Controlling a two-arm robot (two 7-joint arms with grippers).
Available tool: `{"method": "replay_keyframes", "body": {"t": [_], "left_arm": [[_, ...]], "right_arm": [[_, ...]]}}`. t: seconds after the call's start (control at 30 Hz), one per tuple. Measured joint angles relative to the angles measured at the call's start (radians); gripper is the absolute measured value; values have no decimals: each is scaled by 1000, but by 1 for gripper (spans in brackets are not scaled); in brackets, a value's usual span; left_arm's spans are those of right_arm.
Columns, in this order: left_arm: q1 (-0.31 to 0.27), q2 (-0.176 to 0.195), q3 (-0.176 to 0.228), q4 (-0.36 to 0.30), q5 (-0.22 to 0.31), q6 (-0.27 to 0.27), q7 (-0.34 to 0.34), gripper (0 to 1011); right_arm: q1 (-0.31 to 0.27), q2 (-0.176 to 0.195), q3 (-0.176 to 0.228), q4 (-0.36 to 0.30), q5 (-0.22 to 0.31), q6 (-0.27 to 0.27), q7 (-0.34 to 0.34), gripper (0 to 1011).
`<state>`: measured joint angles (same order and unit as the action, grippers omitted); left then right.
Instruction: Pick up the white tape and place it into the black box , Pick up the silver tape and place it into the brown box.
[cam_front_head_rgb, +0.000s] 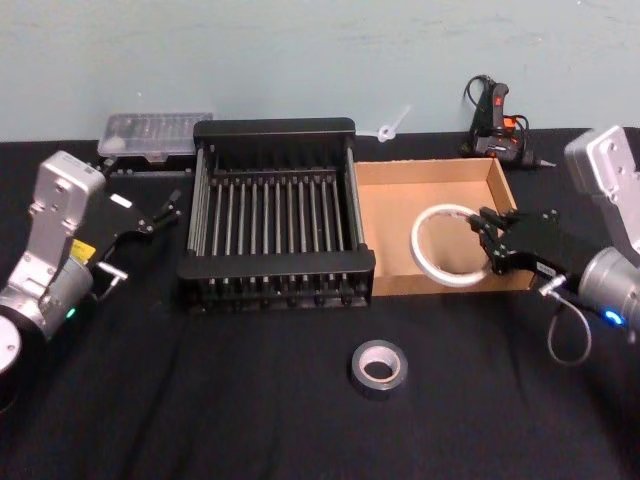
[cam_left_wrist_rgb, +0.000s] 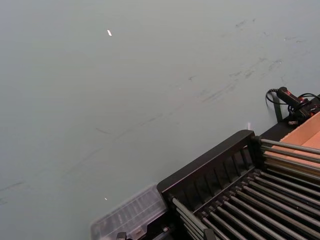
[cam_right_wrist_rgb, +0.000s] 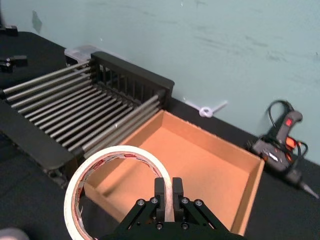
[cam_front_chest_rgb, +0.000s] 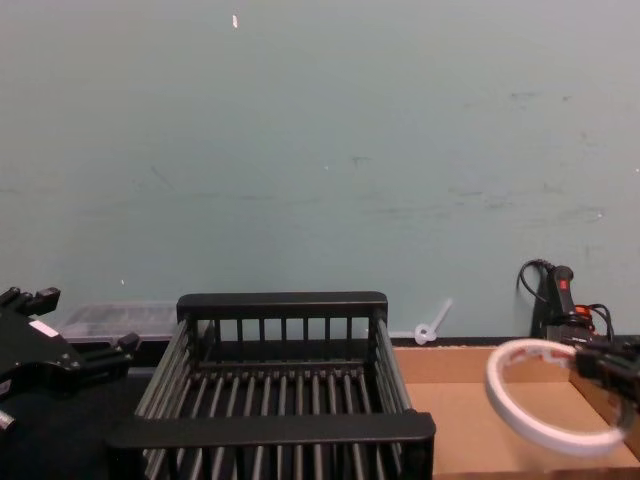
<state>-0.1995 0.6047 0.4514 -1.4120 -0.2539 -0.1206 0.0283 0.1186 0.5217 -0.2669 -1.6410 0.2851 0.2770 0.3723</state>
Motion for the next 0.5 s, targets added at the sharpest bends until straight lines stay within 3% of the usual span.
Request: {"method": "replay_keyframes", "body": {"t": [0.5], "left_arm": [[0, 0, 0, 0, 0, 0, 0, 1001]], "right_arm": [[176, -73, -99, 152, -33, -85, 68, 95]]}}
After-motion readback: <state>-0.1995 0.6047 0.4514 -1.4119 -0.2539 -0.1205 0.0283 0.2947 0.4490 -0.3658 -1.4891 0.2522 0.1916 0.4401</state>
